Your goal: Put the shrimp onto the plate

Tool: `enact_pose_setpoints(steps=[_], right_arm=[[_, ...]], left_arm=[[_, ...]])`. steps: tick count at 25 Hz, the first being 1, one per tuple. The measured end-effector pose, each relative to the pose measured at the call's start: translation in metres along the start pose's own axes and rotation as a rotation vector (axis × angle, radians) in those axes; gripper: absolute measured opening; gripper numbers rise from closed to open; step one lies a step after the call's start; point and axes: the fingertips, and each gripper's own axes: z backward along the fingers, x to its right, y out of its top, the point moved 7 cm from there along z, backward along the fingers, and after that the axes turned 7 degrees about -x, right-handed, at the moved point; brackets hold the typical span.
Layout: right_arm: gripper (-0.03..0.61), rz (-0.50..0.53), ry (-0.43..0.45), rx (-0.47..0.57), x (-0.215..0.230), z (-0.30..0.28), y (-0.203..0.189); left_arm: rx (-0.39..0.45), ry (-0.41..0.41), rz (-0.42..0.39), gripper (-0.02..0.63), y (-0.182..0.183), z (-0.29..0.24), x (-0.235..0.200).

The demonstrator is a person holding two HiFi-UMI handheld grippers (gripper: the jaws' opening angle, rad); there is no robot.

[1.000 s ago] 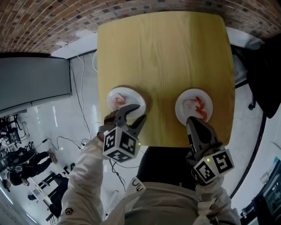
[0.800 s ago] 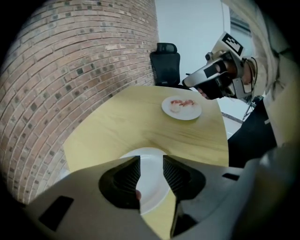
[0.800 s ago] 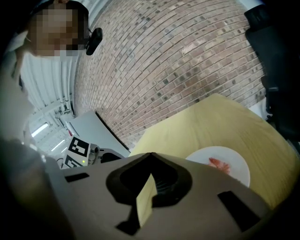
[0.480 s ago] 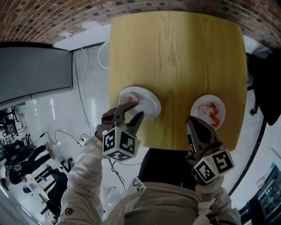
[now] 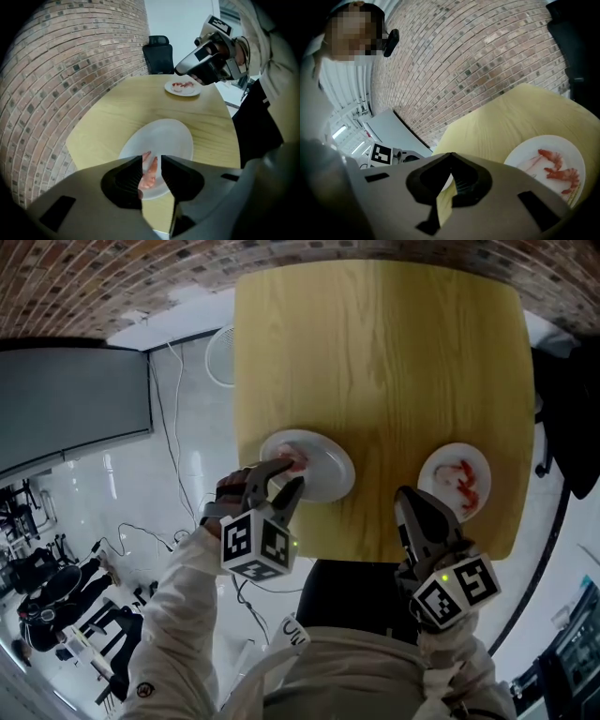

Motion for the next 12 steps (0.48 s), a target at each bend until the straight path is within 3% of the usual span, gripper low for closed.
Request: enact_pose_setpoints(steps=[12], right_arm=[[0.025,-0.033,-0.023,0.002,0.002,-0.016,0.002]], left_arm=[[-0.033,-0.116,-0.056,0.120,-0.006,-0.014,-0.006]])
